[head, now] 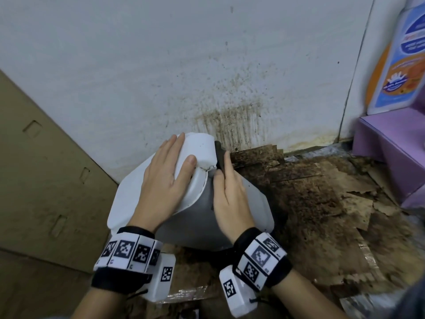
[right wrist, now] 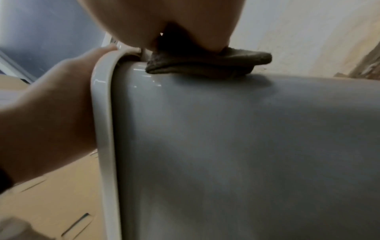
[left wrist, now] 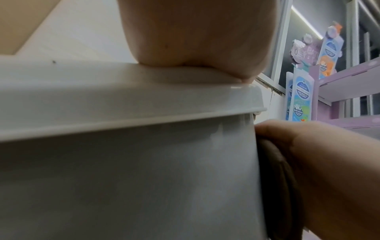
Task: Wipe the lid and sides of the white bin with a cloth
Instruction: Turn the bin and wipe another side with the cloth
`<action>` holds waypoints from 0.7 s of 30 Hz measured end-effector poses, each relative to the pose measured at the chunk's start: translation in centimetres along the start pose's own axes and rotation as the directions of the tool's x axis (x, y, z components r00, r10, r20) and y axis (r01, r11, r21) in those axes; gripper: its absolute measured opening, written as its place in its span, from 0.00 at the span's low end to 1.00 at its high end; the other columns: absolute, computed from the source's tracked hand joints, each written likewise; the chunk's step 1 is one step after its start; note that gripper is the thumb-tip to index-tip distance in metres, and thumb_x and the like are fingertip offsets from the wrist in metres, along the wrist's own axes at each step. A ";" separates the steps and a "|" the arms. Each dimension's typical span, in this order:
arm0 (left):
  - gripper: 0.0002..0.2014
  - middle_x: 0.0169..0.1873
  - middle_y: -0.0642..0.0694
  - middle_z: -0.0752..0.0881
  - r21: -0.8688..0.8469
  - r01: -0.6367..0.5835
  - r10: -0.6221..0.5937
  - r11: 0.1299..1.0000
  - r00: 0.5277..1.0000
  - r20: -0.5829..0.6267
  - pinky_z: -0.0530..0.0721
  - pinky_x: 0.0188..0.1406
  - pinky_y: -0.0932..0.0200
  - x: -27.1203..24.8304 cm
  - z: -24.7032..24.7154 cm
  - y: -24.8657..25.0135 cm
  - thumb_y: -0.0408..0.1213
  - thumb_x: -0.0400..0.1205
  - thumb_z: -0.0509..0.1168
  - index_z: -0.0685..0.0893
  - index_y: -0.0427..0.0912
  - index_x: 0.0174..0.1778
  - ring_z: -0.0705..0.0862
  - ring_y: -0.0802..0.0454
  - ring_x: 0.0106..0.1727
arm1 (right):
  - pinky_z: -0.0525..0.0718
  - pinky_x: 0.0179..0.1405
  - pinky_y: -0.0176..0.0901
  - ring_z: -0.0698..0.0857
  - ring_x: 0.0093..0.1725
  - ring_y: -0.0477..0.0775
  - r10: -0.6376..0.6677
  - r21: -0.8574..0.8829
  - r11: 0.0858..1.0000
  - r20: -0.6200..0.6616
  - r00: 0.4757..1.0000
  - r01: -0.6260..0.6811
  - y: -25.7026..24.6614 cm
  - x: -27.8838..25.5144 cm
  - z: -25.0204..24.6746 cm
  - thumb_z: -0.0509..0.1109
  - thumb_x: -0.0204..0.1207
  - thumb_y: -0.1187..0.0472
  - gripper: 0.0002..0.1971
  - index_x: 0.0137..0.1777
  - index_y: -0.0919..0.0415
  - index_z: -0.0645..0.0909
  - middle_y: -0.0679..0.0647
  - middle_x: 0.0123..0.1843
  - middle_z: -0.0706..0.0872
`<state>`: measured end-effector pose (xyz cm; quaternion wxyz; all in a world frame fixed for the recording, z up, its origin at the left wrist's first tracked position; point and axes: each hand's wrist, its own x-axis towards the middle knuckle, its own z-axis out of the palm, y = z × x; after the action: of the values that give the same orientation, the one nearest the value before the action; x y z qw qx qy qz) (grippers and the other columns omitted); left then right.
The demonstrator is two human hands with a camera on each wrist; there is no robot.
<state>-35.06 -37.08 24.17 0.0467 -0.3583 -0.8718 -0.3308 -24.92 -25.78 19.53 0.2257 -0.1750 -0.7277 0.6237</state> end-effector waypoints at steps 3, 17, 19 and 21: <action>0.34 0.88 0.59 0.61 -0.005 0.003 -0.003 1.000 1.000 -0.009 0.57 0.88 0.47 -0.2 -0.4 -0.3 0.69 0.85 0.45 0.60 0.62 0.88 0.57 0.61 0.88 | 0.56 0.88 0.50 0.56 0.87 0.42 0.028 0.060 0.998 0.043 0.999 -0.030 -0.4 0.2 -0.1 0.47 0.92 0.47 0.28 0.90 0.44 0.47 0.42 0.89 0.59; 0.34 0.88 0.60 0.62 -0.055 0.022 -0.024 0.998 0.999 -0.036 0.59 0.88 0.43 -0.5 -1.6 -2.1 0.69 0.85 0.45 0.59 0.62 0.88 0.58 0.62 0.88 | 0.65 0.84 0.42 0.63 0.84 0.38 -0.331 -0.144 0.925 0.154 0.931 0.353 2.9 2.0 -0.6 0.59 0.91 0.57 0.27 0.88 0.52 0.61 0.45 0.84 0.69; 0.34 0.88 0.60 0.62 -0.048 0.022 -0.023 0.999 0.999 -0.035 0.59 0.88 0.43 -0.5 -1.6 -2.2 0.69 0.85 0.45 0.59 0.62 0.88 0.58 0.62 0.88 | 0.66 0.83 0.41 0.67 0.82 0.43 -0.438 -0.224 0.868 0.073 0.896 0.443 3.4 1.9 0.3 0.59 0.90 0.60 0.24 0.86 0.56 0.66 0.49 0.83 0.72; 0.34 0.88 0.60 0.62 -0.039 0.019 -0.021 0.999 0.999 -0.035 0.59 0.87 0.43 -0.6 -1.5 -2.2 0.69 0.85 0.44 0.59 0.62 0.88 0.59 0.61 0.88 | 0.63 0.82 0.39 0.69 0.80 0.47 -0.462 -0.320 0.841 -0.003 0.887 0.437 3.8 1.8 1.2 0.55 0.90 0.58 0.23 0.84 0.57 0.68 0.51 0.83 0.72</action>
<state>-36.29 -39.49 24.01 0.0518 -0.3446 -0.8678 -0.3543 -27.16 -25.24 15.86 0.3643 -0.0573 -0.8274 0.4235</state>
